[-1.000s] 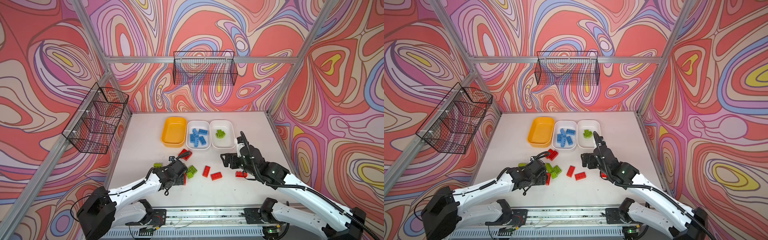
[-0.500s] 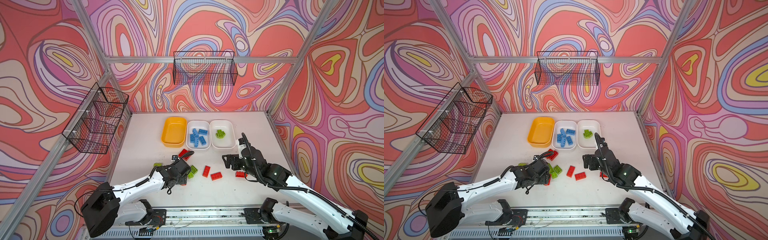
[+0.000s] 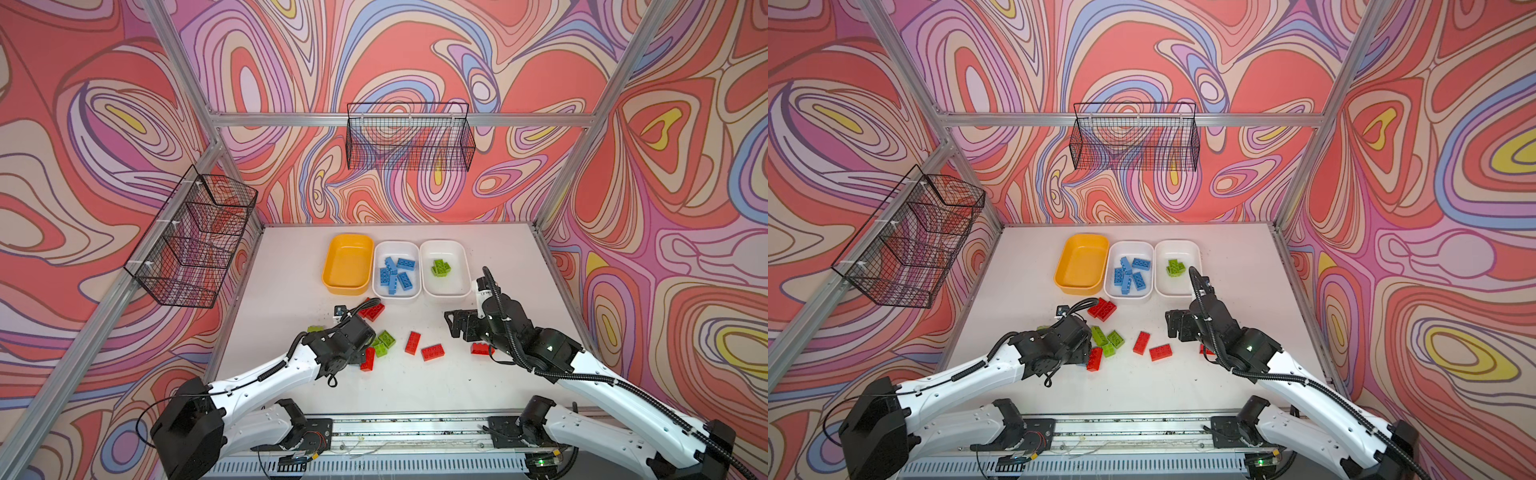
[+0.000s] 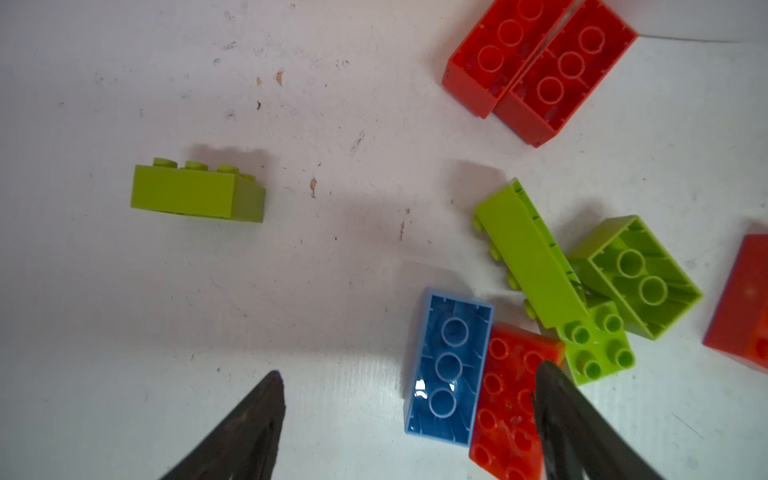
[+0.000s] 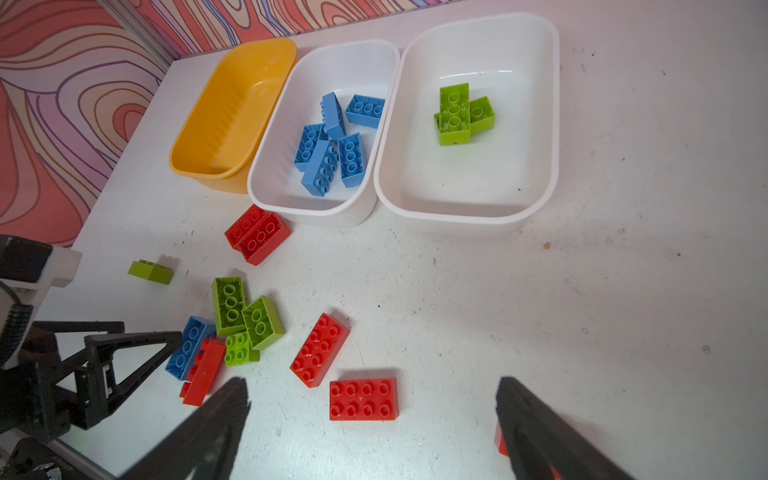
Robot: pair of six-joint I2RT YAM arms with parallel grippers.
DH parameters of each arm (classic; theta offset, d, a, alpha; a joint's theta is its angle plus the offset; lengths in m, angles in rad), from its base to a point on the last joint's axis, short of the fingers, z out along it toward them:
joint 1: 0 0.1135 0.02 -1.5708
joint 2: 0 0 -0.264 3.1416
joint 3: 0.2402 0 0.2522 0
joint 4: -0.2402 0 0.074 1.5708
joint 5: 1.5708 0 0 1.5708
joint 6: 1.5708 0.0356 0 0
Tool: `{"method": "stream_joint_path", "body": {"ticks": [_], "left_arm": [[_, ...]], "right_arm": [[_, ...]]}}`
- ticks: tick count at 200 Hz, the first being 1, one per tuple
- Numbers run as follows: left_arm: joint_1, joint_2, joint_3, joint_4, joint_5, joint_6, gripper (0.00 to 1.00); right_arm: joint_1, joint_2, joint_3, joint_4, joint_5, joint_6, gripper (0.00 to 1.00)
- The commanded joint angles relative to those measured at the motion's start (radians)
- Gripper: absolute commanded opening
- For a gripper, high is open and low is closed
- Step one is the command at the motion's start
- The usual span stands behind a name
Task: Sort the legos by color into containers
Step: 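Lower the left gripper onto a blue brick beside a red brick and grasp, then carry the blue brick with the left gripper into the blue-brick tub and release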
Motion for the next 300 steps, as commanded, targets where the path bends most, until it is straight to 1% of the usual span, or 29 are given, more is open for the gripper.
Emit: {"method": "stream_joint_path", "body": {"ticks": [1, 27, 81, 126, 168, 188, 207, 222, 238, 247, 265, 300], "left_arm": [[0.027, 0.034, 0.002, 0.032, 0.001, 0.022, 0.79], [0.051, 0.064, -0.003, 0.066, 0.023, 0.038, 0.79], [0.053, 0.115, -0.012, 0.114, 0.063, 0.040, 0.78], [0.053, 0.154, -0.052, 0.150, 0.084, 0.019, 0.77], [0.052, 0.156, -0.092, 0.164, 0.105, -0.004, 0.70], [0.053, 0.156, -0.101, 0.166, 0.106, -0.006, 0.64], [0.052, 0.160, -0.095, 0.159, 0.102, -0.005, 0.52], [0.053, 0.166, -0.081, 0.151, 0.102, -0.001, 0.41], [0.053, 0.175, -0.055, 0.128, 0.091, 0.010, 0.25], [0.054, 0.181, -0.036, 0.109, 0.083, 0.019, 0.19], [0.065, 0.189, 0.017, 0.068, 0.069, 0.046, 0.15], [0.098, 0.215, 0.183, 0.003, 0.047, 0.118, 0.15]], "right_arm": [[0.004, -0.001, -0.009, -0.007, 0.008, 0.013, 0.98], [0.005, -0.001, -0.007, -0.011, 0.017, 0.013, 0.98], [0.005, 0.039, -0.004, 0.002, 0.019, 0.006, 0.98], [0.005, 0.068, 0.004, 0.023, 0.007, 0.001, 0.98], [0.005, 0.083, 0.005, 0.036, 0.001, -0.003, 0.98], [0.005, 0.093, 0.002, 0.048, -0.007, -0.006, 0.98], [0.005, 0.106, -0.001, 0.060, -0.012, -0.008, 0.98], [0.005, 0.114, -0.004, 0.071, -0.019, -0.009, 0.98], [0.005, 0.124, -0.008, 0.090, -0.032, -0.007, 0.98], [0.005, 0.129, -0.015, 0.109, -0.045, -0.004, 0.98], [0.005, 0.144, -0.036, 0.157, -0.079, 0.007, 0.98], [0.004, 0.185, -0.063, 0.231, -0.126, 0.020, 0.98]]}}
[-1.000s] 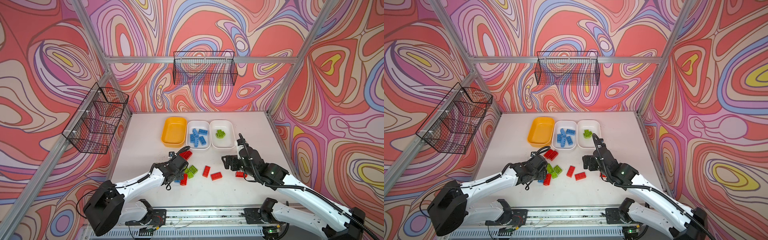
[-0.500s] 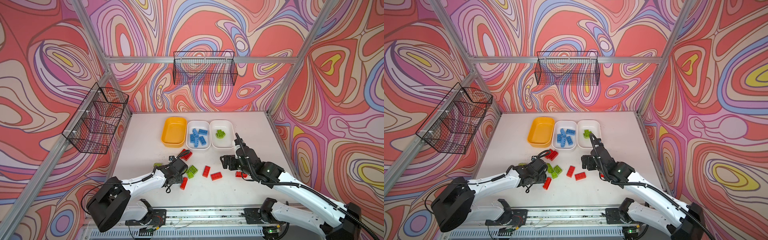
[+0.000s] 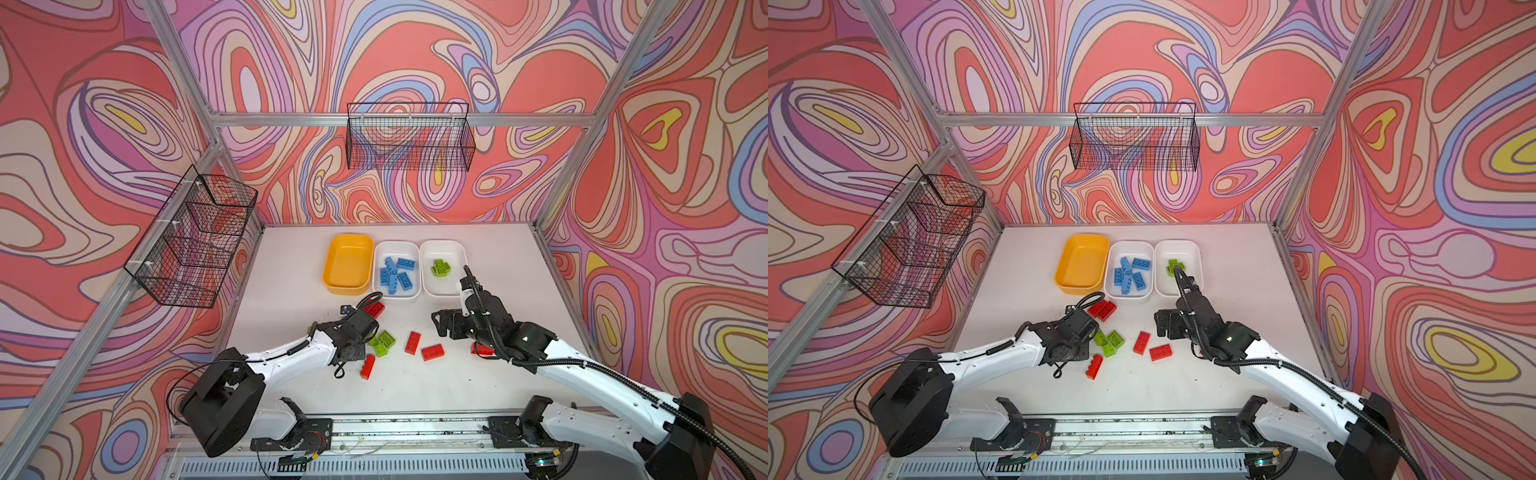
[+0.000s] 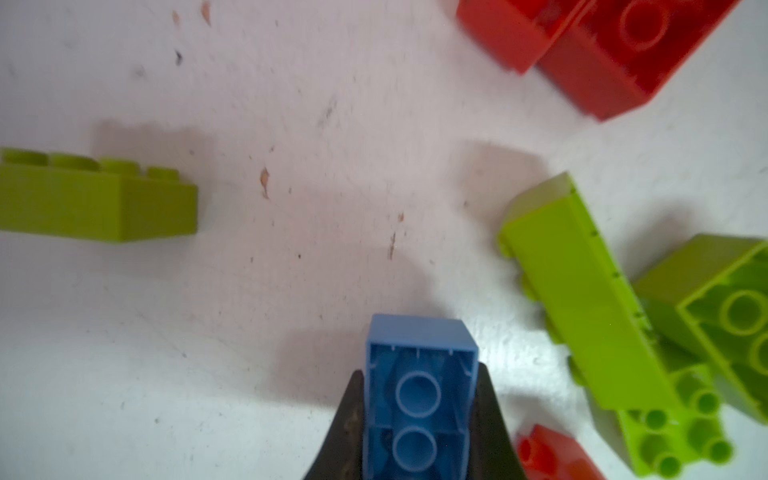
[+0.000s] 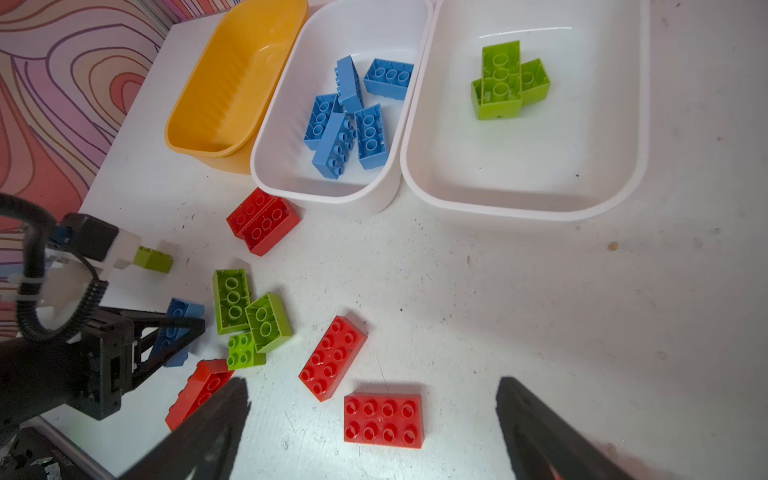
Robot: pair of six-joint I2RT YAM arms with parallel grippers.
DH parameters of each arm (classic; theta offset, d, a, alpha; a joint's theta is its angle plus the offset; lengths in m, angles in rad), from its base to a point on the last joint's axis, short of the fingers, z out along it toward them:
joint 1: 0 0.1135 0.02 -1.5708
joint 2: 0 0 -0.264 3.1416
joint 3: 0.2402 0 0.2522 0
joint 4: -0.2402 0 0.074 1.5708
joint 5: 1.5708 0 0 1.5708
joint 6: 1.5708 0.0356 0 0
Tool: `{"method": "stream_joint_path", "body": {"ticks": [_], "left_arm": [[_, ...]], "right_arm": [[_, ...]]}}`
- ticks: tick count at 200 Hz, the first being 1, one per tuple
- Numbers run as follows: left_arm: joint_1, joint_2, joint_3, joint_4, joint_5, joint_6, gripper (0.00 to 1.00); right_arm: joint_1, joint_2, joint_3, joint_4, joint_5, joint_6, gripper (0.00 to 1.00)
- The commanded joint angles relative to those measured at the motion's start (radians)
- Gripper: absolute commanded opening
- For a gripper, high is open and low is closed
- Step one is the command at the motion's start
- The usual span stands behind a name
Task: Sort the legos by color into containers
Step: 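Carry the blue brick with the left gripper into the blue-brick tub and release, then lower the right gripper onto a red brick and grasp it while the left gripper withdraws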
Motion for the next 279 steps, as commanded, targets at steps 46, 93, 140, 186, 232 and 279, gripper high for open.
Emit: {"method": "stream_joint_path", "body": {"ticks": [46, 93, 140, 186, 232, 279], "left_arm": [[0.062, 0.231, 0.475, -0.097, -0.025, 0.169, 0.15], [0.089, 0.585, 0.945, -0.143, 0.050, 0.252, 0.14], [0.124, 0.880, 1.335, -0.241, 0.089, 0.290, 0.19], [0.148, 0.952, 1.423, -0.244, 0.145, 0.289, 0.75], [0.148, 0.701, 1.105, -0.084, 0.133, 0.262, 0.91], [0.147, 0.292, 0.589, 0.075, 0.149, 0.204, 1.00]], "right_arm": [[0.005, 0.041, -0.003, 0.077, -0.013, -0.003, 0.98], [0.004, 0.060, 0.012, 0.067, 0.034, -0.025, 0.98], [0.003, 0.111, 0.001, 0.086, 0.044, -0.017, 0.98], [0.003, 0.160, 0.020, 0.092, 0.035, -0.017, 0.98], [0.004, 0.187, 0.032, 0.069, 0.018, -0.005, 0.98], [0.023, 0.227, -0.033, 0.074, -0.010, 0.059, 0.98]]}}
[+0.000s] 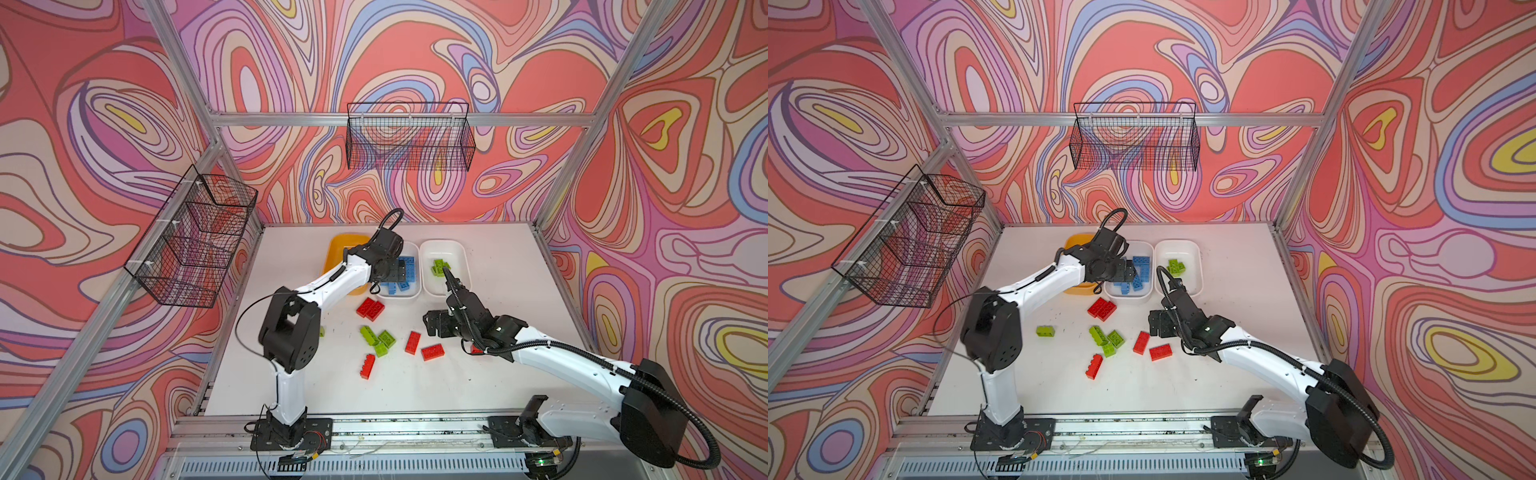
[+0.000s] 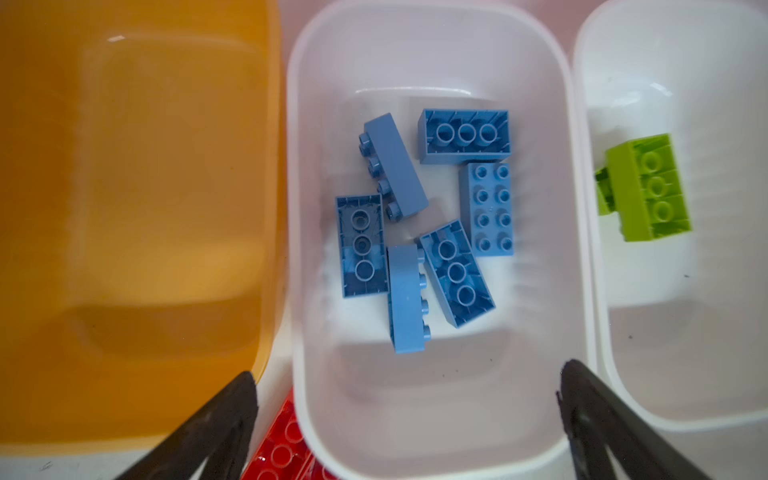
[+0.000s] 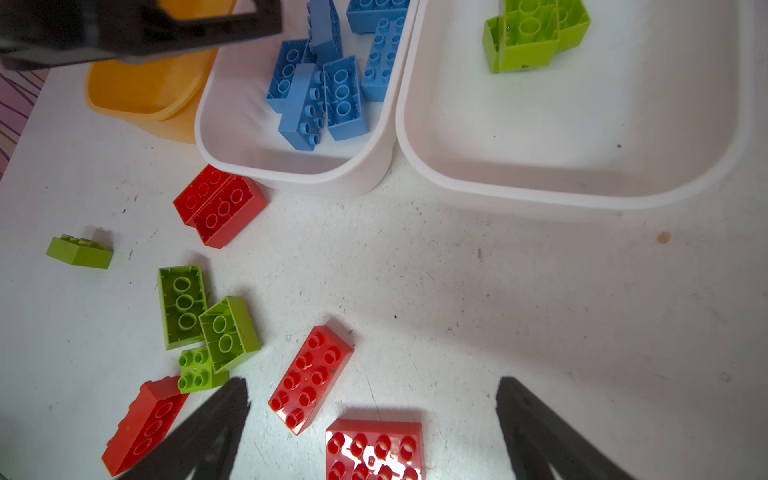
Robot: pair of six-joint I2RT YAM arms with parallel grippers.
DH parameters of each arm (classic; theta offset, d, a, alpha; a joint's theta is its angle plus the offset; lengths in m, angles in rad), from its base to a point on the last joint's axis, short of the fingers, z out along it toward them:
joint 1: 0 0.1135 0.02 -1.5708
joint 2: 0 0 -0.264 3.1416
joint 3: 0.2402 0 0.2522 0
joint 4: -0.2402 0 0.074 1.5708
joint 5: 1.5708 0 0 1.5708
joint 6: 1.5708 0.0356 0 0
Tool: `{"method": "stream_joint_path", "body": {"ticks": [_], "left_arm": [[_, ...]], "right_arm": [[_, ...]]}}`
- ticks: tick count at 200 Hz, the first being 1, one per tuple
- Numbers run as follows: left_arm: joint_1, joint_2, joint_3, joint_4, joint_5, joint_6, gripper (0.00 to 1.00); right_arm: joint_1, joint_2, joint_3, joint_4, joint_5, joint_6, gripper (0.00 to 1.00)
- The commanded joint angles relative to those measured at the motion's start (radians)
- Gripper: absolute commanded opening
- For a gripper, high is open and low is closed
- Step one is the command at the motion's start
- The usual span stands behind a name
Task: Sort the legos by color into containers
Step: 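Lower the right gripper onto a red brick and grasp it while the left gripper withdraws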
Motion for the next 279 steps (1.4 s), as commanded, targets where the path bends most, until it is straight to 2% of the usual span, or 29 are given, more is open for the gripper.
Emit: {"method": "stream_joint_path", "body": {"ticks": [1, 28, 51, 82, 112, 146, 211, 229, 248, 279], "left_arm": [[0.000, -0.182, -0.201, 0.099, 0.011, -0.047, 1.00], [-0.002, -0.427, -0.493, 0.154, 0.024, -0.097, 1.00], [-0.007, -0.631, -0.681, 0.149, 0.026, -0.126, 1.00], [-0.011, -0.863, -0.860, 0.113, 0.021, -0.168, 1.00], [-0.011, -1.009, -0.959, 0.105, 0.031, -0.189, 1.00], [-0.012, -1.076, -1.024, 0.106, 0.046, -0.191, 1.00], [-0.011, -1.084, -1.043, 0.107, 0.056, -0.175, 1.00], [-0.011, -1.084, -1.041, 0.112, 0.060, -0.168, 1.00], [-0.011, -1.084, -1.037, 0.114, 0.062, -0.161, 1.00], [-0.012, -1.077, -1.025, 0.113, 0.085, -0.145, 1.00]], "right_arm": [[0.024, 0.028, -0.037, -0.005, -0.018, 0.050, 0.98], [0.093, 0.062, -0.048, -0.022, 0.017, 0.088, 0.97], [0.136, 0.096, -0.062, -0.028, 0.035, 0.118, 0.96], [0.156, 0.127, -0.079, -0.028, 0.053, 0.142, 0.95], [0.167, 0.167, -0.076, -0.033, 0.064, 0.152, 0.94], [0.194, 0.215, -0.061, -0.018, 0.066, 0.169, 0.91], [0.238, 0.296, -0.030, -0.038, 0.108, 0.197, 0.82], [0.237, 0.288, -0.024, -0.050, 0.127, 0.197, 0.73], [0.238, 0.279, -0.005, -0.071, 0.143, 0.183, 0.60], [0.237, 0.235, 0.046, -0.128, 0.184, 0.144, 0.53]]}}
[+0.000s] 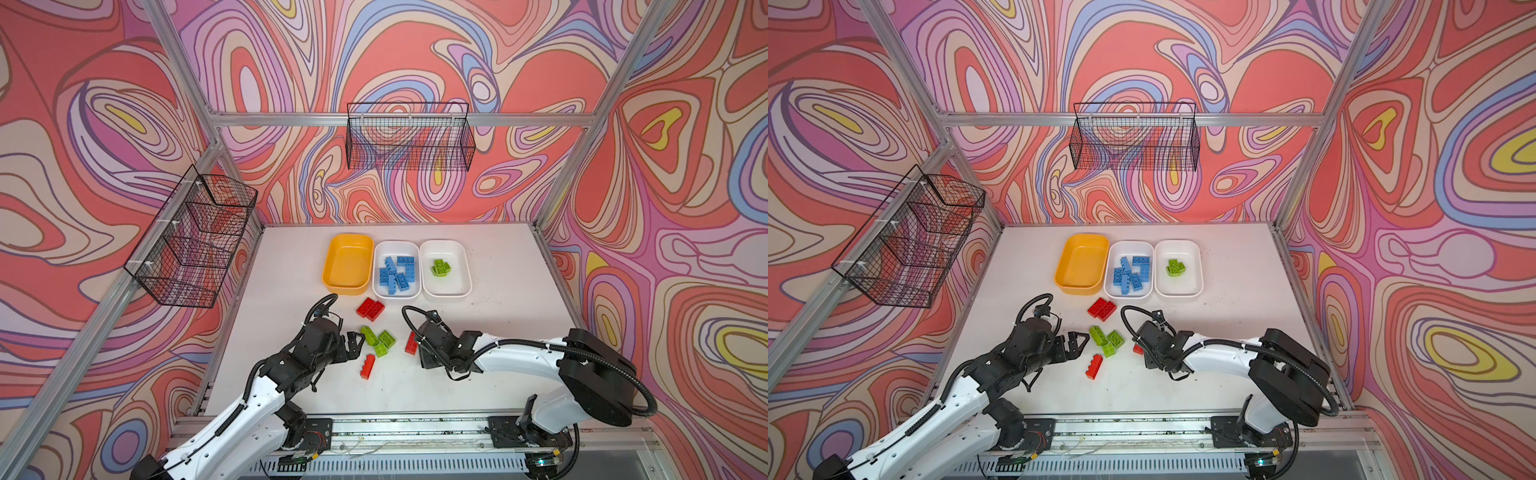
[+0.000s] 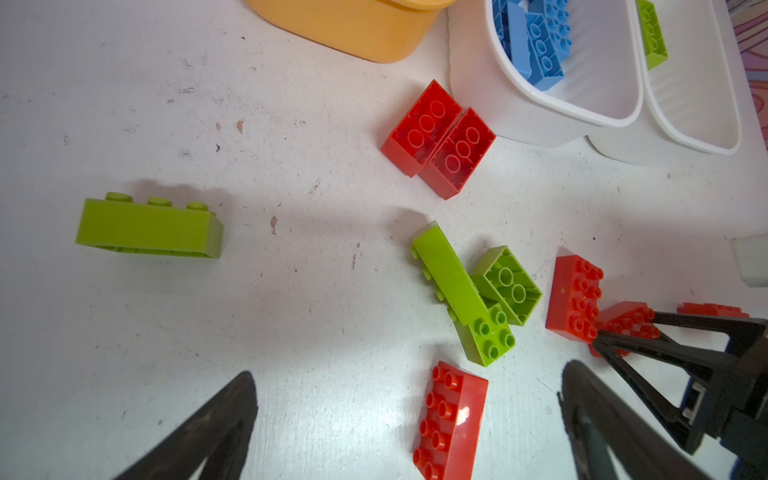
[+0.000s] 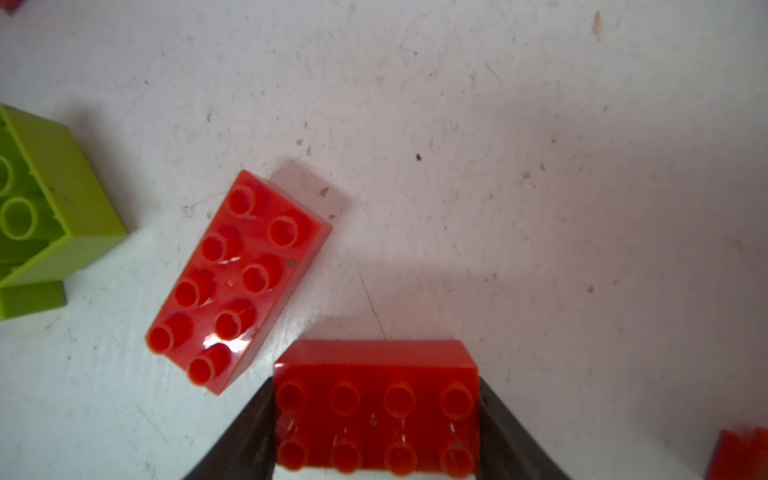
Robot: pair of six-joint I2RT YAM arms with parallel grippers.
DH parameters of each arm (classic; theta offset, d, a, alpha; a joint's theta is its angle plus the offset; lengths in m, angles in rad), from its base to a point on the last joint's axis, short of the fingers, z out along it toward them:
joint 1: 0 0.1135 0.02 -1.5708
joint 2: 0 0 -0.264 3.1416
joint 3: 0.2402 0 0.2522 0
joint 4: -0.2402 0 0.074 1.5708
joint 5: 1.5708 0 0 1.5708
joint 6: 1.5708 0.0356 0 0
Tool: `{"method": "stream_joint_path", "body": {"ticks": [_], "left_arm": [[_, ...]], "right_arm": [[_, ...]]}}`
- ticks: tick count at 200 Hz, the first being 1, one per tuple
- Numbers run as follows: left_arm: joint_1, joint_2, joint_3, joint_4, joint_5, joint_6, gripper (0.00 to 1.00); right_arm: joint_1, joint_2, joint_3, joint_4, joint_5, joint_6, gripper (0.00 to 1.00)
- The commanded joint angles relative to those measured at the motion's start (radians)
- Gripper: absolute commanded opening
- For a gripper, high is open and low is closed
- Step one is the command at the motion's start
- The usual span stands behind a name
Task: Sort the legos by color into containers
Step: 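Lower the right gripper onto a red brick and grasp it while the left gripper withdraws, then carry the red brick with the right gripper into the yellow tub and release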
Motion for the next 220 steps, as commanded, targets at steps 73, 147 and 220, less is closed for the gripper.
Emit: {"method": "stream_joint_path", "body": {"ticks": [73, 147, 220], "left_arm": [[-0.004, 0.029, 0.037, 0.012, 0.017, 0.030, 1.00], [-0.004, 0.015, 0.005, -0.010, -0.041, -0.031, 1.00], [-0.004, 0.052, -0.013, -0.046, -0.105, -0.097, 1.00]], "right_arm": [[-0.087, -0.035, 0.354, -0.130, 0.096, -0.212, 0.51], [-0.150, 0.351, 0.831, -0.034, -0.112, -0.398, 0.50], [-0.170, 0.863, 1.406, -0.066, -0.211, -0.515, 0.49]]}}
